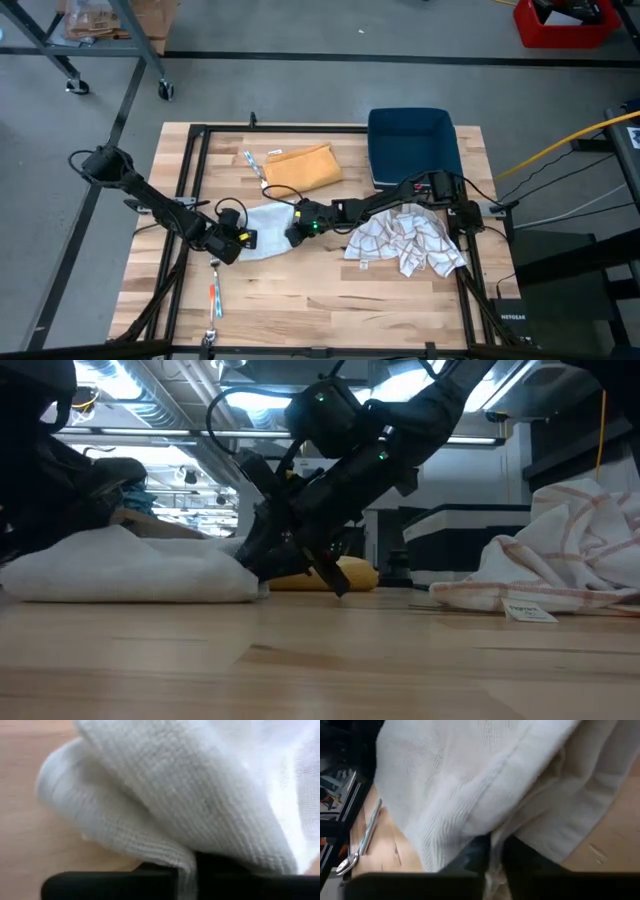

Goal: Fold towel
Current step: Stack the left folded white towel on top of the yellow towel

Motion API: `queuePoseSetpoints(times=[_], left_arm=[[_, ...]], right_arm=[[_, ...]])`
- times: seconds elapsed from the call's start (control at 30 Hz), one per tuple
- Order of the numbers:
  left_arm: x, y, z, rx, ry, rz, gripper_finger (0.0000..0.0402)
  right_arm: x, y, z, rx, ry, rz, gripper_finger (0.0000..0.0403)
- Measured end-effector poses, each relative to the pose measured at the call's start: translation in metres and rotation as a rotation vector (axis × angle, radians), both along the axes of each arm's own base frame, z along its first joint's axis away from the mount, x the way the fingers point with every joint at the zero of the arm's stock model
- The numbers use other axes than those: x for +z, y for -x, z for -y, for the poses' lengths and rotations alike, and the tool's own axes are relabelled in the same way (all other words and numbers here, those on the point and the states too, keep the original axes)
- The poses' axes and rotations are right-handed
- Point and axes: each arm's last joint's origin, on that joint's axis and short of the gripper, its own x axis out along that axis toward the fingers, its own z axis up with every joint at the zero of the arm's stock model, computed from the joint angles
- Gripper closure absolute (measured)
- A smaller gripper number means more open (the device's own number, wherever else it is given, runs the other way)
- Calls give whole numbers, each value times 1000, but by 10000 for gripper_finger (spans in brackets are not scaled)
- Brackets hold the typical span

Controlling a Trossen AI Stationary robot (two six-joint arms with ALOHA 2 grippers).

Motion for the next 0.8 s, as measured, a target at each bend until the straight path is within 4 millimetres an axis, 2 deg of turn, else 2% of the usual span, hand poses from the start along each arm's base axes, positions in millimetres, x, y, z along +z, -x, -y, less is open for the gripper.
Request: queuePoseSetpoints(times=[0.03, 0.1, 0.27, 0.43, 0.6, 0.8], left_arm=[[1, -1, 0, 1, -8, 21, 389], [3, -4, 1, -17, -39, 55, 387], [15, -15, 5, -87, -103, 101, 395], [26, -25, 1, -77, -169, 123, 395], [38, -38, -11, -22, -264, 142, 395], [48, -53, -32, 14, -337, 169, 397]], right_arm=[[0, 0, 0, 3, 4, 0, 377], [0, 0, 0, 9, 12, 2, 390], [14, 1, 1, -27, 27, 25, 366], [38, 3, 3, -66, 73, 90, 391], [54, 5, 6, -107, 121, 123, 382], [60, 6, 25, -171, 140, 126, 394]])
